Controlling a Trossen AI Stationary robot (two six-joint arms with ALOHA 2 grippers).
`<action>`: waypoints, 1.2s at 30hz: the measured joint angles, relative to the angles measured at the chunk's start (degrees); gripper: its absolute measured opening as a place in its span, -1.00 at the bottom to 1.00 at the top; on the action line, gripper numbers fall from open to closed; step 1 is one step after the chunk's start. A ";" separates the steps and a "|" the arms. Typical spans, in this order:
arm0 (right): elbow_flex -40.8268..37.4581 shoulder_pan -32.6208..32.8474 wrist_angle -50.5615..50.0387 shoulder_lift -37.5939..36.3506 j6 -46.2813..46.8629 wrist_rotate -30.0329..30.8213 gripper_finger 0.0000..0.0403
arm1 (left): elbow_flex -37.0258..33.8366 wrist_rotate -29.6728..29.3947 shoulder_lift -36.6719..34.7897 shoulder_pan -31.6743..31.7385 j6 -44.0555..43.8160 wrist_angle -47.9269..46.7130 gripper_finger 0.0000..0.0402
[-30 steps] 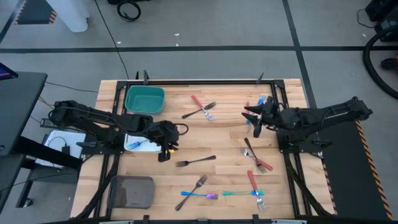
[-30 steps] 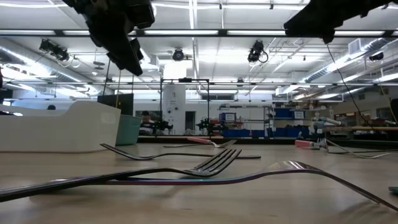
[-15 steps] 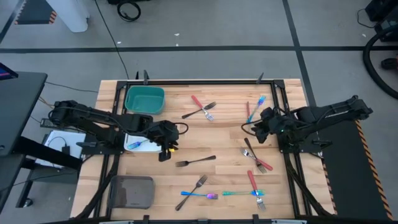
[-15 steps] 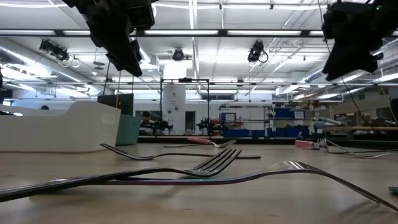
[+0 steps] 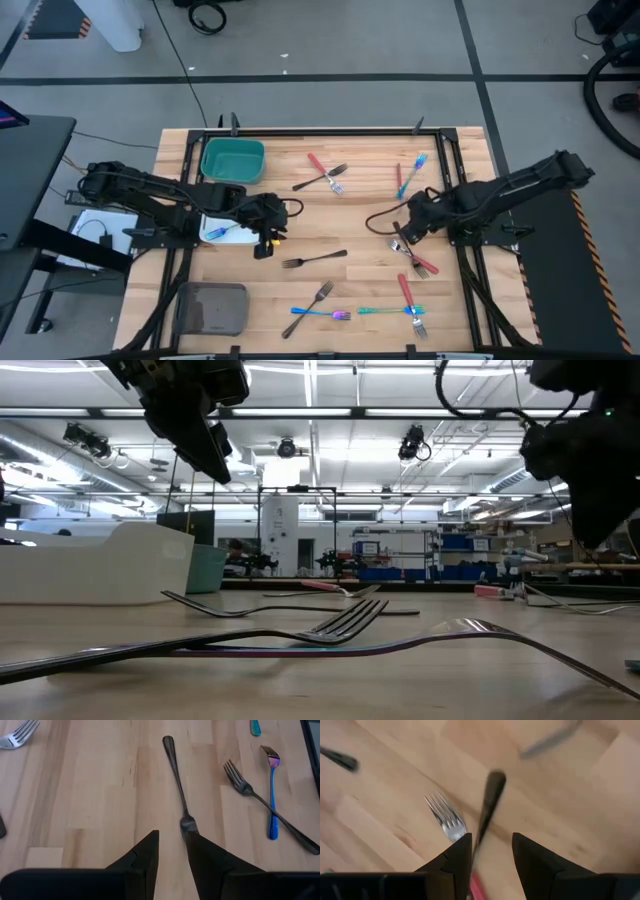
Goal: Sort silverware by color (type)
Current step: Put the black fork into the black bin
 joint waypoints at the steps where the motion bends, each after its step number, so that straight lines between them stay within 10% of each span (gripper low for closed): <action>1: 0.00 0.51 0.18 1.12 0.59 -0.57 -0.26 | 0.00 -0.03 0.00 0.00 0.00 0.00 -0.46; 36: 0.11 5.71 9.08 24.32 3.78 -2.67 -0.28 | 0.00 -0.09 0.02 0.00 0.13 0.78 -0.46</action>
